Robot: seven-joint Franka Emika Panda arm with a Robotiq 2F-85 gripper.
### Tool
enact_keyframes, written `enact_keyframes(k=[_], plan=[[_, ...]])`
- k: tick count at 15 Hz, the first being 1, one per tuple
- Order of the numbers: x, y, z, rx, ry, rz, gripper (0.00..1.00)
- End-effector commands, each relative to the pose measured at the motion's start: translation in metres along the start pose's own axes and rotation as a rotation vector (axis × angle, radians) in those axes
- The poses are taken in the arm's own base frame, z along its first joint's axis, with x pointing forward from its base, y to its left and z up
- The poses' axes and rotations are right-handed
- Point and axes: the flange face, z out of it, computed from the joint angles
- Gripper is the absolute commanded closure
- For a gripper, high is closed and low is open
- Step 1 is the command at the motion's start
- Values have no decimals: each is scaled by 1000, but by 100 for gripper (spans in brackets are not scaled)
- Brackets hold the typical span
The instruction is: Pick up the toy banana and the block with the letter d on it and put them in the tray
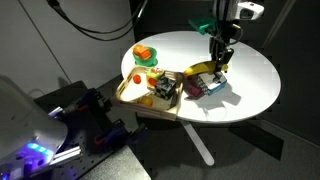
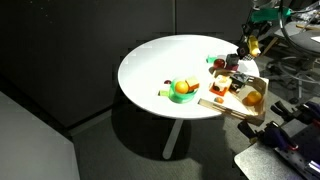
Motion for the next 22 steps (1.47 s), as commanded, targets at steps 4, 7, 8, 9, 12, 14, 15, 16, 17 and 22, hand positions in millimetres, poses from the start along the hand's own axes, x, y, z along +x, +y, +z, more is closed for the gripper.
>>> enact_keyframes(k=[4,7,8,9,12,14,15,16,17,22], plan=[[-44,9,-34,-66,10,-320,82],[-61,9,-38,-88,21,-428,82],[-68,10,-39,-94,26,-458,82],[-75,10,-39,-103,31,-489,82],[-96,11,-39,-136,37,-578,82],[-109,11,-39,-153,40,-625,82],[-118,11,-39,-161,42,-647,82],[-126,11,-39,-167,44,-665,82],[-133,11,-39,-174,45,-680,82],[-169,15,-45,-189,45,-727,82]])
